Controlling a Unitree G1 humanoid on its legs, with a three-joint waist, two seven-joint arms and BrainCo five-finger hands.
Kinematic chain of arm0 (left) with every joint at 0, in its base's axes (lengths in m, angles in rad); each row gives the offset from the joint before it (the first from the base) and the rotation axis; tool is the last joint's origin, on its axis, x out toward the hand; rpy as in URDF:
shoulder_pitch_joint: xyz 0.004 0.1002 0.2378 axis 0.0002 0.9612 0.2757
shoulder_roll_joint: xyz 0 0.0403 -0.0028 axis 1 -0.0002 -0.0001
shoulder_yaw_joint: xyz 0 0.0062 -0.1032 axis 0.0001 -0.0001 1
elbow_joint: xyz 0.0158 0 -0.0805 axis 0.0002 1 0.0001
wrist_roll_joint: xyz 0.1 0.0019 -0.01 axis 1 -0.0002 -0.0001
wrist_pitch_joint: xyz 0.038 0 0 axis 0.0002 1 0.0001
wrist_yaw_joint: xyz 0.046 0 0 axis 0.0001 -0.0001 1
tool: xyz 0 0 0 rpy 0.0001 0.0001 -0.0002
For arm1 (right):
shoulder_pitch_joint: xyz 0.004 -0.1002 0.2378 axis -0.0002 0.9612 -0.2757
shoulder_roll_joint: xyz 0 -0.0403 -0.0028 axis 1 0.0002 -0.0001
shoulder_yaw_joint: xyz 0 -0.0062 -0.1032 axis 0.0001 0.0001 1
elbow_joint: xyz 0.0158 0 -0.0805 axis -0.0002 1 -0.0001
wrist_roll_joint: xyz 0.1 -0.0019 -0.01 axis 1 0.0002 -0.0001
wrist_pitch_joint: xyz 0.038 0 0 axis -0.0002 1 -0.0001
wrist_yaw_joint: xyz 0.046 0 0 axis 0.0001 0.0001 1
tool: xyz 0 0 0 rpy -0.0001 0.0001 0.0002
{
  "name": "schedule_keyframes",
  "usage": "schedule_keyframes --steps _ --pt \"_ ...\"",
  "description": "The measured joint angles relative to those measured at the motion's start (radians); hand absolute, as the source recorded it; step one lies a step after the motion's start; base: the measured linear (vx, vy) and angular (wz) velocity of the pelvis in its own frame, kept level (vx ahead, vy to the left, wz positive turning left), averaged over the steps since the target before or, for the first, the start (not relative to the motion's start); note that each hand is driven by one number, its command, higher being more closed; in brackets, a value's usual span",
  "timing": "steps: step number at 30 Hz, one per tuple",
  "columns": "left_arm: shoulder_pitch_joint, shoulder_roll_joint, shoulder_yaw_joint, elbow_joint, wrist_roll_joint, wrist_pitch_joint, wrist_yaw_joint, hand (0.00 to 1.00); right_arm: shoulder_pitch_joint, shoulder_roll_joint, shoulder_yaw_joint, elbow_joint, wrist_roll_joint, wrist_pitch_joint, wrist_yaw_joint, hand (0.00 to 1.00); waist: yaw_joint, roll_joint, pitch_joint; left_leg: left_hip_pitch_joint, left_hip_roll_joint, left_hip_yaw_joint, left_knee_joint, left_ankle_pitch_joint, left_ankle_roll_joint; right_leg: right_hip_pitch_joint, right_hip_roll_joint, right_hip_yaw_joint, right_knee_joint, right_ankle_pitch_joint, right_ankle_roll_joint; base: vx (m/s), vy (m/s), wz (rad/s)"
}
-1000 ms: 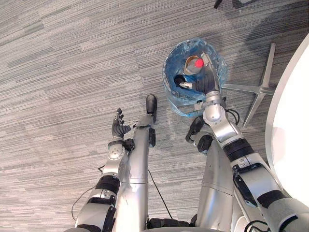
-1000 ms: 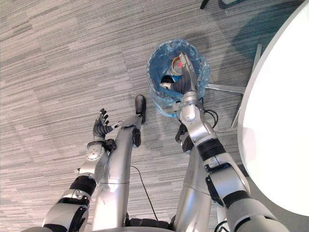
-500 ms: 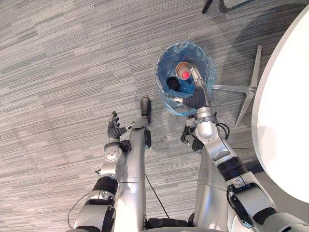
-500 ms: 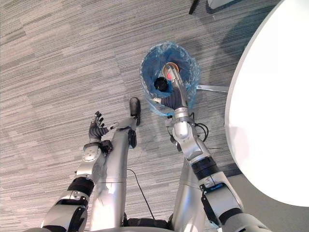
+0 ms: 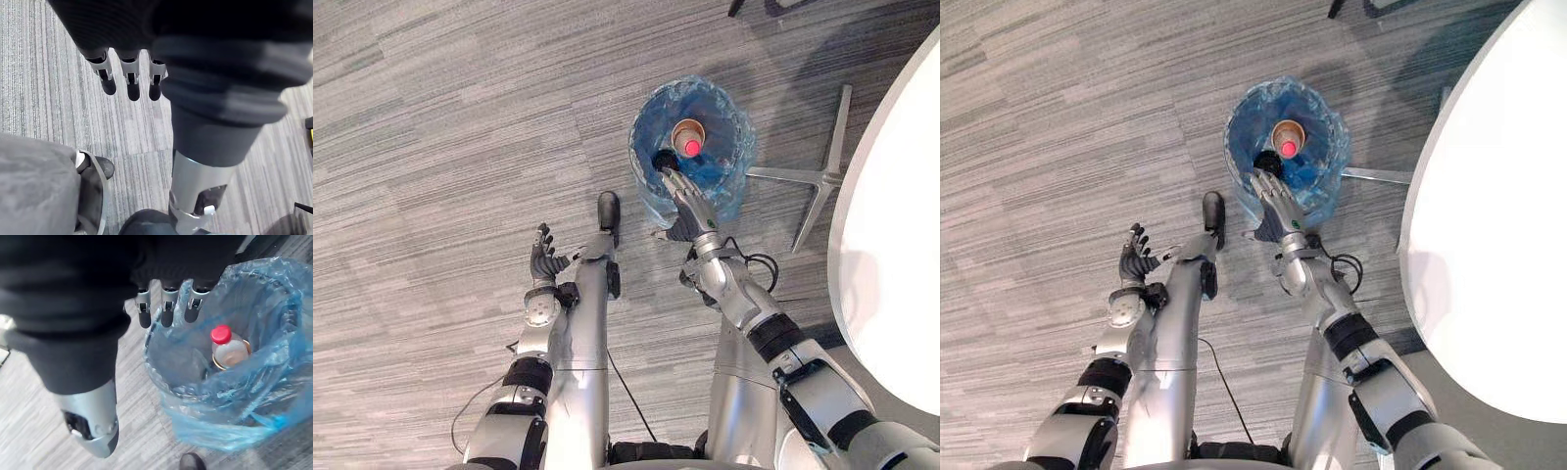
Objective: Gather rubbish on tea table into small bin, then transfer packed bag to large trash can.
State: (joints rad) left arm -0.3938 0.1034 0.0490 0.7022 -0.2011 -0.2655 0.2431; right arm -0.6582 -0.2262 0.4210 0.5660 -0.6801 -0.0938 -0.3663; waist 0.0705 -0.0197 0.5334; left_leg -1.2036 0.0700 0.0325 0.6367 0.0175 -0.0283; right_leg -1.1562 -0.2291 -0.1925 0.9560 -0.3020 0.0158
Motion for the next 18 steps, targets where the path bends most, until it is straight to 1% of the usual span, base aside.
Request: schedule_keyframes --steps 1,5,9,12,14,17,18 --pt "-0.001 0.002 0.0 -0.001 -0.001 -0.008 0.001 0.0 -0.016 0.0 0.002 0.03 -0.003 0.012 0.0 0.0 0.0 0.0 0.0 -0.009 0.0 -0.001 0.0 0.001 -0.001 -0.009 0.0 -0.001 0.0 0.0 0.0 0.0 0.0 0.0" --pt "-0.022 0.01 -0.001 -0.001 -0.002 -0.006 0.001 0.0 -0.051 -0.001 0.004 0.108 -0.026 0.035 -0.001 0.0 0.0 0.0 0.0 -0.039 -0.002 -0.003 0.005 0.006 0.002 -0.037 0.0 -0.001 0.008 0.0 0.0 -0.01 -0.011 0.04" --pt "-0.039 0.021 -0.009 -0.001 -0.005 -0.008 0.001 0.0 -0.092 -0.011 0.009 0.178 -0.038 0.069 -0.007 0.0 0.003 0.001 0.0 -0.067 -0.004 -0.005 0.018 0.005 0.002 -0.064 0.0 0.0 0.021 -0.004 0.005 -0.03 -0.004 0.03" --pt "-0.05 0.025 -0.011 -0.001 -0.018 -0.012 0.001 0.0 -0.105 -0.017 -0.018 0.206 -0.05 0.098 -0.048 0.0 0.004 0.001 0.001 -0.082 -0.006 -0.006 0.027 0.002 0.005 -0.078 -0.003 0.001 0.03 -0.009 0.008 -0.05 0.003 0.02" --pt "-0.05 0.026 -0.012 -0.002 -0.03 -0.016 0.003 0.0 -0.112 -0.02 -0.029 0.212 -0.066 0.118 -0.068 0.0 0.004 0.001 0.001 -0.088 -0.008 -0.006 0.026 -0.001 0.001 -0.084 -0.005 0.001 0.032 -0.011 0.009 -0.05 0.004 0.03" --pt "-0.051 0.028 -0.012 -0.004 -0.046 -0.017 0.006 0.0 -0.134 -0.017 -0.034 0.246 -0.078 0.144 -0.077 0.0 0.007 0.001 0.0 -0.097 -0.008 -0.003 0.026 -0.001 0.001 -0.096 -0.012 0.001 0.037 -0.014 0.004 -0.05 0.003 0.03" --pt "-0.052 0.028 -0.012 -0.004 -0.046 -0.018 0.007 0.0 -0.134 -0.017 -0.037 0.246 -0.079 0.145 -0.077 1.0 0.008 0.001 0.0 -0.099 -0.008 -0.003 0.026 -0.001 0.001 -0.097 -0.013 0.001 0.038 -0.015 0.004 -0.04 -0.004 0.04"
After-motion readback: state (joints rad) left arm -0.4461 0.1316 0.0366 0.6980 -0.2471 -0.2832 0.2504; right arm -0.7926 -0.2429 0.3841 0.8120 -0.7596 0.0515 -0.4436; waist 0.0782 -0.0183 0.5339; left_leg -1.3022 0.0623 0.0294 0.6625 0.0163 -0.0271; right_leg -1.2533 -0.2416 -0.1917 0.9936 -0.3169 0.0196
